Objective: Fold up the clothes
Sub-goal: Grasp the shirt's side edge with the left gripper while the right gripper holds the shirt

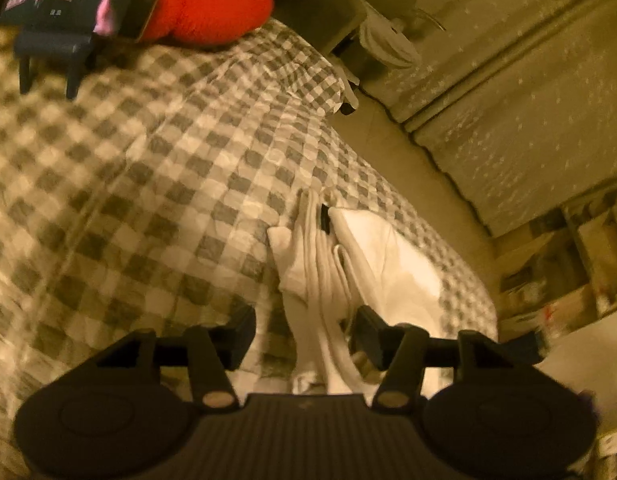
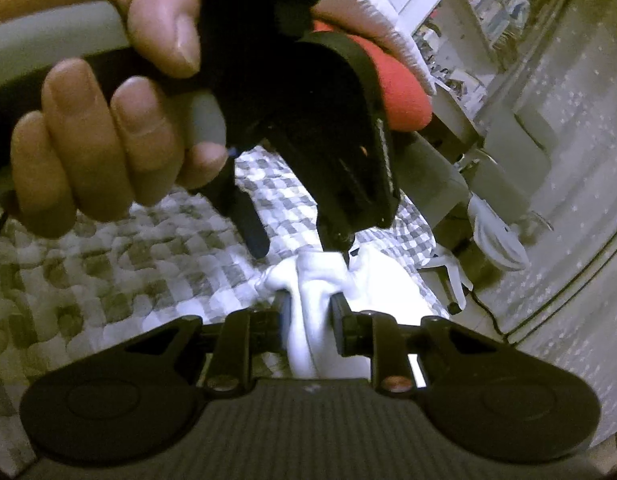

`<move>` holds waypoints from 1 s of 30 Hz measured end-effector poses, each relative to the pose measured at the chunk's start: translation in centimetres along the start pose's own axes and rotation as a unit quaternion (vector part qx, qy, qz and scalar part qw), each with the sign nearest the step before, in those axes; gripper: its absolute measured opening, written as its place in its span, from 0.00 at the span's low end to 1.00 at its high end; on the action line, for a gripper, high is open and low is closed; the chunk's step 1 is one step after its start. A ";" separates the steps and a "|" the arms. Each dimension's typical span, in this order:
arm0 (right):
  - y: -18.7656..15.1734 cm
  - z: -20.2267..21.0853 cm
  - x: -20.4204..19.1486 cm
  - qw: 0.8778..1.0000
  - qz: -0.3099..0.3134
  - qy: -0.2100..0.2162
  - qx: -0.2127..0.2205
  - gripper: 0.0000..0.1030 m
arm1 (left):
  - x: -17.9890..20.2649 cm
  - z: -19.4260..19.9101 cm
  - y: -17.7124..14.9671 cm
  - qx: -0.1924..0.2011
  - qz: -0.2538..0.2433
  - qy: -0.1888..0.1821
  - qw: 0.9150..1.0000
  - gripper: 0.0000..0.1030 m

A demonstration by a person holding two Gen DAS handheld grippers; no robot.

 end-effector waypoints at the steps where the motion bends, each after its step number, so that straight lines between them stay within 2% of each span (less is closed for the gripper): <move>1: 0.0 0.0 0.0 1.000 -0.002 0.000 0.000 0.22 | 0.0 0.0 0.0 0.001 0.012 -0.009 1.000 0.57; 3: 0.1 -0.1 0.0 1.000 -0.006 0.002 0.000 0.22 | 0.0 -0.1 0.1 0.001 0.033 -0.029 0.999 0.66; 6: 0.2 -0.1 0.1 1.000 -0.009 0.002 0.001 0.22 | 0.6 0.0 0.0 0.008 0.049 -0.058 0.997 0.69; 12: 0.3 -0.2 0.3 1.000 -0.012 0.000 0.005 0.21 | 0.9 -0.9 -0.8 0.006 0.049 -0.042 0.998 0.72; 19: 0.3 -0.1 0.5 1.000 -0.013 0.002 0.009 0.17 | 2.3 -2.3 -0.9 0.005 0.005 -0.040 0.999 0.71; 22: 0.3 0.1 0.6 1.000 -0.016 0.007 0.014 0.14 | 2.3 -2.7 -0.5 0.005 -0.001 -0.036 0.999 0.65; 24: 0.3 0.0 0.7 1.000 -0.019 0.008 0.014 0.13 | 2.4 -2.7 -0.3 0.009 -0.010 -0.032 0.999 0.51; 26: 0.3 -0.1 0.7 1.000 -0.019 0.008 0.012 0.13 | 2.2 -2.7 -0.2 0.011 -0.026 -0.021 0.999 0.43; 30: 0.1 -0.2 0.3 1.000 -0.019 0.014 0.006 0.14 | 1.9 -2.8 0.0 0.010 -0.037 -0.014 0.999 0.37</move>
Point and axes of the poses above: each gripper's, at about its wrist camera, not at the fingertips, and z roughly against the way its jaws point, x to its right, y to its top, the point moved 8 cm from there along -z, roughly the way its jaws point, and after that the axes turned 3 degrees about x, right-handed, at the moved point
